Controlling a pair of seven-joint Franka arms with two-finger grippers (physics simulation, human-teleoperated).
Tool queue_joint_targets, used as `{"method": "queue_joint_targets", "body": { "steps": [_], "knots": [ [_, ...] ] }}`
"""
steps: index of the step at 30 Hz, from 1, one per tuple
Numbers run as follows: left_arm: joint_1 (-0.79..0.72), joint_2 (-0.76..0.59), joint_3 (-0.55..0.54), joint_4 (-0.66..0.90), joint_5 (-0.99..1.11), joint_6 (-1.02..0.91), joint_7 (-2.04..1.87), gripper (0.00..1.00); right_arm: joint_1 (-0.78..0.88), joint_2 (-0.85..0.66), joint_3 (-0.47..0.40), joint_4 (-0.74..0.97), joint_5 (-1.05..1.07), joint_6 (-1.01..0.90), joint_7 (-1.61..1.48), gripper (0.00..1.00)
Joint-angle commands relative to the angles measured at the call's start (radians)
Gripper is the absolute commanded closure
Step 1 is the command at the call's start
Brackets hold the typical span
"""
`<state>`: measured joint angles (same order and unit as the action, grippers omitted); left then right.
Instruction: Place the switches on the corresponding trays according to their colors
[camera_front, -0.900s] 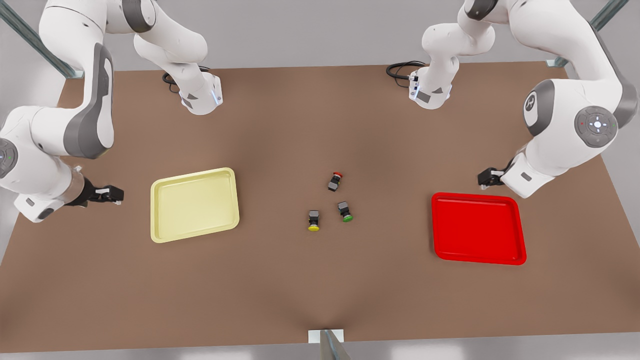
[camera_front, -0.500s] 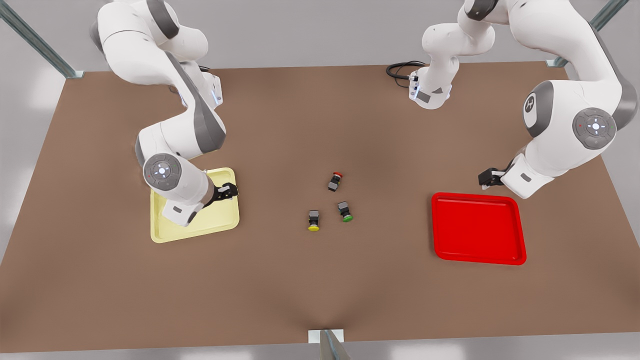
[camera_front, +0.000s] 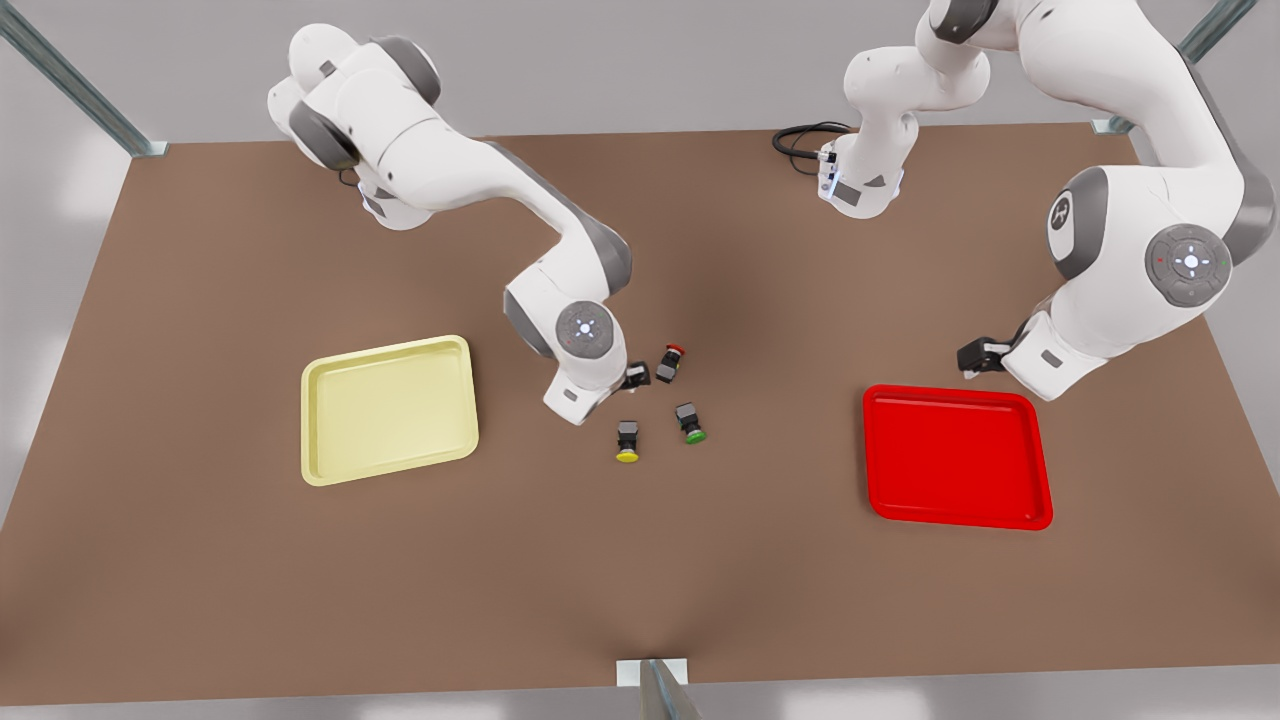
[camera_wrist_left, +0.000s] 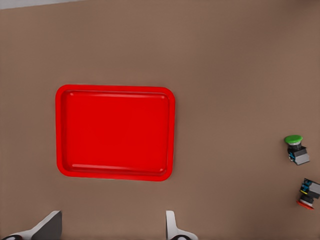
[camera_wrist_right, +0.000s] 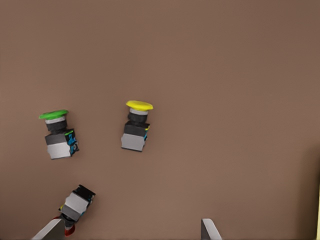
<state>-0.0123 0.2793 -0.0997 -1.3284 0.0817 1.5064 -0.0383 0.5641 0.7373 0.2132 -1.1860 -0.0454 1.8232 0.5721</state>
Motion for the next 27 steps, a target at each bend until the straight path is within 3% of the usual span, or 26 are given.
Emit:
{"method": "queue_joint_targets", "body": {
  "steps": [1,6,11,13,17,20,22,27],
  "knots": [
    [0.002,0.000,0.001,0.000,0.001,0.000,0.000,0.00,0.008,0.013,-0.003,0.017,0.001,-0.004,0.002,0.14],
    [0.002,0.006,0.029,0.002,0.003,-0.018,-0.014,0.00,-0.001,0.077,-0.001,0.008,-0.030,0.085,0.046,0.17],
    [0.000,0.028,0.028,0.002,0.009,-0.015,-0.018,0.00,-0.013,0.076,-0.001,-0.104,-0.018,0.301,0.132,0.16],
    [0.002,0.028,0.028,0.002,0.009,-0.014,-0.015,0.00,-0.020,0.040,-0.003,-0.233,-0.027,0.446,0.132,0.15],
    [0.002,0.047,0.029,0.002,0.009,-0.012,-0.009,0.00,-0.009,0.083,-0.011,-0.267,-0.053,0.449,0.144,0.16],
    [0.003,0.047,0.031,0.002,0.009,-0.012,-0.003,0.00,0.026,0.109,-0.012,-0.276,-0.217,0.446,0.258,0.15],
    [0.003,0.049,0.038,0.002,0.009,-0.012,-0.003,0.00,0.026,0.109,-0.009,-0.271,-0.211,0.444,0.258,0.00],
    [0.003,0.047,0.038,0.002,0.010,-0.011,-0.002,0.00,0.013,0.114,-0.008,-0.253,-0.166,0.449,0.255,0.00]
  ]
}}
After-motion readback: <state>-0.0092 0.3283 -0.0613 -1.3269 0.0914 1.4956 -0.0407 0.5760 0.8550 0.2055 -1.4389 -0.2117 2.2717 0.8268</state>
